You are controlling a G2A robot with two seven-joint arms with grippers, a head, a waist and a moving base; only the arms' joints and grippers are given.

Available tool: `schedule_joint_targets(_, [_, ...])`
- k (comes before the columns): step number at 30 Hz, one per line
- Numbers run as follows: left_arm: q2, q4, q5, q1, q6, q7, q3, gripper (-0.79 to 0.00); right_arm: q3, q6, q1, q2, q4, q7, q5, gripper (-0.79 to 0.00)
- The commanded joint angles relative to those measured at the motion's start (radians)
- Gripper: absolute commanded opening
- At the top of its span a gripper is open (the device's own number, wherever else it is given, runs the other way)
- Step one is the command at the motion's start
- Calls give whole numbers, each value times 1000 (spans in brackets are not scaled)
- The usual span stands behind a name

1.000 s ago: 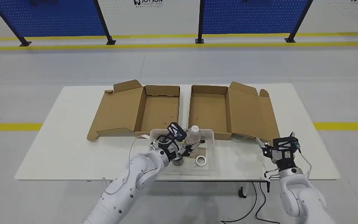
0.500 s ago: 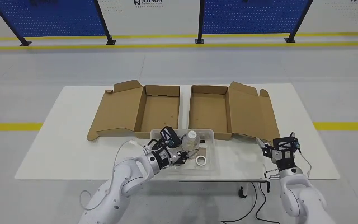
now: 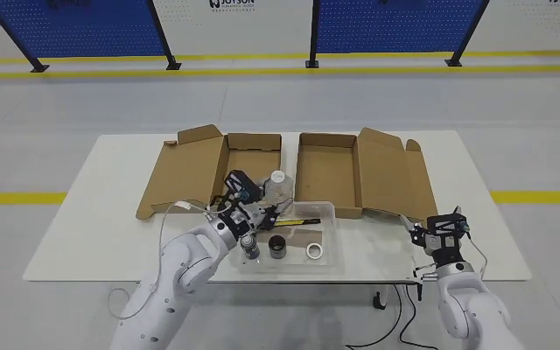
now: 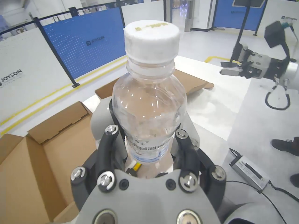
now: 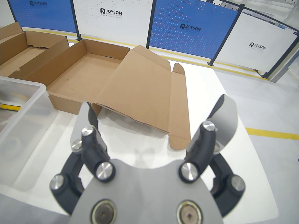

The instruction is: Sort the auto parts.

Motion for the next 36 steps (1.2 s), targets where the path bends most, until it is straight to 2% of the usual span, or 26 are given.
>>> schedule_joint_targets(1, [-4,21,10,-30,49,7,1,-785,0,0,0,0,0,0,0,0])
schedule_joint_targets(9, [-25,195,126,-153,234,67,45,-785,0,0,0,0,0,0,0,0])
schedule_joint_targets(16, [-44,372,186,-221,352,125,85,-785,0,0,0,0,0,0,0,0])
schedule_joint_targets(21, [-56,497,171,-249,384,160,92,-785,0,0,0,0,0,0,0,0])
schedule_joint_targets(23, [-56,533,241,-263,411,177,102,-785,0,0,0,0,0,0,0,0])
schedule_joint_targets(36, [-74,648,169,-278,386,194,101,-785,0,0,0,0,0,0,0,0])
